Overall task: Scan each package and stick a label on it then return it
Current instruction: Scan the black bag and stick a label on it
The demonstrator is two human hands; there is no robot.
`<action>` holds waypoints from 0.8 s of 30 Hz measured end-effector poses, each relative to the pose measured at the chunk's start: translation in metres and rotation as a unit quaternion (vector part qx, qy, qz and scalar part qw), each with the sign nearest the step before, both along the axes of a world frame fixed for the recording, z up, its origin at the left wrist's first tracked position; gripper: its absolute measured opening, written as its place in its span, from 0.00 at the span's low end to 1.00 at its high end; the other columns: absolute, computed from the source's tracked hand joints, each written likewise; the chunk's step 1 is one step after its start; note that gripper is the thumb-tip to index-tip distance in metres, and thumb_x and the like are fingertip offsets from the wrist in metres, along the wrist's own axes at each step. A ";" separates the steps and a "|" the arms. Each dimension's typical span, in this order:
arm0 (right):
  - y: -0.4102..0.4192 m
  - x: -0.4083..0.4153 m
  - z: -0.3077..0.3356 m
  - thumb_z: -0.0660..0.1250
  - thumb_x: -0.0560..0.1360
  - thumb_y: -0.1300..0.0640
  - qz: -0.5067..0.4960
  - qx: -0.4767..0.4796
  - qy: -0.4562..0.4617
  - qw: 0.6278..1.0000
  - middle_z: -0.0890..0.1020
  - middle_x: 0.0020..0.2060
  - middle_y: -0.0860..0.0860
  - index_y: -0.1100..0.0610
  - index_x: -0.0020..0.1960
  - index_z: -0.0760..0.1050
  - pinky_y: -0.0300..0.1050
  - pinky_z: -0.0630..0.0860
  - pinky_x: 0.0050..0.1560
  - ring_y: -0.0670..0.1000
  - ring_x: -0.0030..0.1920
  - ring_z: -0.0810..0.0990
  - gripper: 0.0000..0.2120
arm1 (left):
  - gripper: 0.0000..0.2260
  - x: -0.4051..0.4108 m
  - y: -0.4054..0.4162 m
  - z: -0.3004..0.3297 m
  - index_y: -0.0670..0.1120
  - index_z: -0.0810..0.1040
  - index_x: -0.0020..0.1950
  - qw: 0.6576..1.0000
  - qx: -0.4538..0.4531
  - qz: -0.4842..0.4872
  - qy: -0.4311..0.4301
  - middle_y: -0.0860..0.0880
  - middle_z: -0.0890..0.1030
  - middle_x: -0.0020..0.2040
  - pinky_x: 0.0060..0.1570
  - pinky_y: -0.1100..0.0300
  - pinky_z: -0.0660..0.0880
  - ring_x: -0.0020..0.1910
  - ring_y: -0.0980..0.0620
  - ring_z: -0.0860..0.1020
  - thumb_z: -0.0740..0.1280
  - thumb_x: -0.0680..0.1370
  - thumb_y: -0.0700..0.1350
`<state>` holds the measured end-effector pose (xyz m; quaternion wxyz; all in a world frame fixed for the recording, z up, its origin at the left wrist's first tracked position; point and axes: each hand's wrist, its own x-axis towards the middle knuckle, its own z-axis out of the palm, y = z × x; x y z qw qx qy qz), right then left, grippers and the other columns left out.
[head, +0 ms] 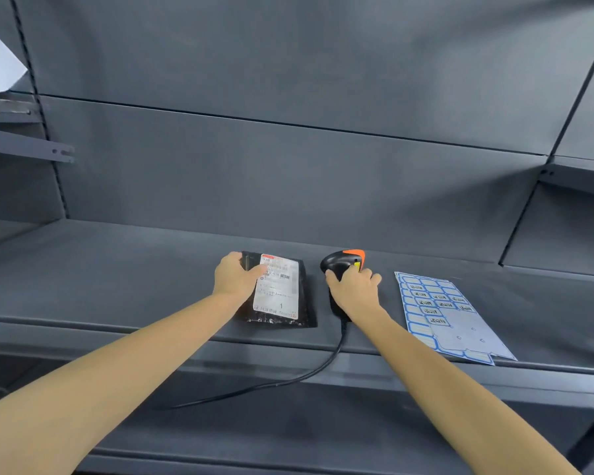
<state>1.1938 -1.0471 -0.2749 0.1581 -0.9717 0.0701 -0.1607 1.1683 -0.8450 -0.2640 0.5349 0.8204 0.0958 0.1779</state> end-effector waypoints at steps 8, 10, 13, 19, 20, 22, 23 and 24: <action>-0.101 -0.004 0.034 0.57 0.79 0.59 -0.105 -0.026 0.050 0.993 0.71 0.63 0.65 0.65 0.62 0.69 0.49 0.64 0.62 0.63 0.63 0.67 0.15 | 0.14 0.005 0.004 -0.009 0.41 0.69 0.40 0.983 0.170 -0.026 0.067 0.36 0.77 0.49 0.43 0.54 0.67 0.52 0.39 0.74 0.70 0.76 0.47; -0.132 -0.005 0.041 0.59 0.77 0.60 -0.158 0.005 0.110 0.981 0.70 0.64 0.63 0.62 0.62 0.71 0.50 0.66 0.63 0.63 0.64 0.67 0.14 | 0.12 0.008 0.005 -0.013 0.37 0.76 0.52 0.978 0.193 -0.040 0.072 0.38 0.78 0.56 0.56 0.50 0.69 0.66 0.36 0.68 0.69 0.77 0.46; -0.163 -0.010 0.050 0.64 0.75 0.53 -0.185 -0.002 0.212 0.959 0.74 0.62 0.59 0.59 0.58 0.73 0.50 0.69 0.61 0.61 0.62 0.72 0.15 | 0.21 0.010 0.004 -0.016 0.39 0.72 0.68 0.974 0.214 -0.037 0.058 0.40 0.74 0.65 0.68 0.47 0.62 0.74 0.39 0.56 0.69 0.77 0.43; -0.182 -0.012 0.052 0.65 0.74 0.36 -0.159 -0.060 0.373 0.912 0.69 0.70 0.56 0.61 0.74 0.61 0.50 0.70 0.64 0.59 0.66 0.71 0.39 | 0.17 0.012 -0.003 -0.017 0.41 0.75 0.65 0.976 0.217 -0.023 0.003 0.40 0.76 0.61 0.66 0.52 0.62 0.71 0.39 0.59 0.68 0.76 0.40; -0.185 -0.011 0.052 0.66 0.73 0.36 -0.159 -0.052 0.379 0.910 0.70 0.69 0.56 0.61 0.74 0.61 0.51 0.70 0.64 0.59 0.64 0.72 0.40 | 0.17 0.011 -0.002 -0.017 0.41 0.75 0.64 0.976 0.218 -0.023 0.000 0.40 0.76 0.60 0.65 0.52 0.62 0.71 0.39 0.59 0.69 0.76 0.40; -0.189 -0.009 0.052 0.68 0.71 0.36 -0.159 -0.038 0.387 0.908 0.76 0.56 0.55 0.60 0.71 0.63 0.47 0.71 0.57 0.57 0.54 0.74 0.39 | 0.17 0.011 -0.001 -0.017 0.41 0.75 0.64 0.976 0.216 -0.021 -0.003 0.41 0.76 0.61 0.65 0.52 0.62 0.71 0.39 0.59 0.69 0.76 0.41; -0.191 -0.009 0.052 0.69 0.70 0.36 -0.161 -0.030 0.390 0.906 0.75 0.47 0.54 0.59 0.69 0.65 0.46 0.70 0.52 0.55 0.48 0.73 0.38 | 0.17 0.010 0.000 -0.017 0.41 0.75 0.64 0.977 0.214 -0.018 -0.005 0.41 0.76 0.62 0.65 0.52 0.62 0.71 0.40 0.60 0.69 0.76 0.41; -0.193 -0.008 0.051 0.69 0.70 0.36 -0.165 -0.024 0.391 0.905 0.73 0.42 0.53 0.59 0.68 0.65 0.46 0.69 0.50 0.55 0.45 0.73 0.37 | 0.17 0.010 0.001 -0.017 0.41 0.75 0.64 0.977 0.215 -0.015 -0.008 0.42 0.76 0.62 0.64 0.52 0.62 0.71 0.40 0.60 0.70 0.76 0.42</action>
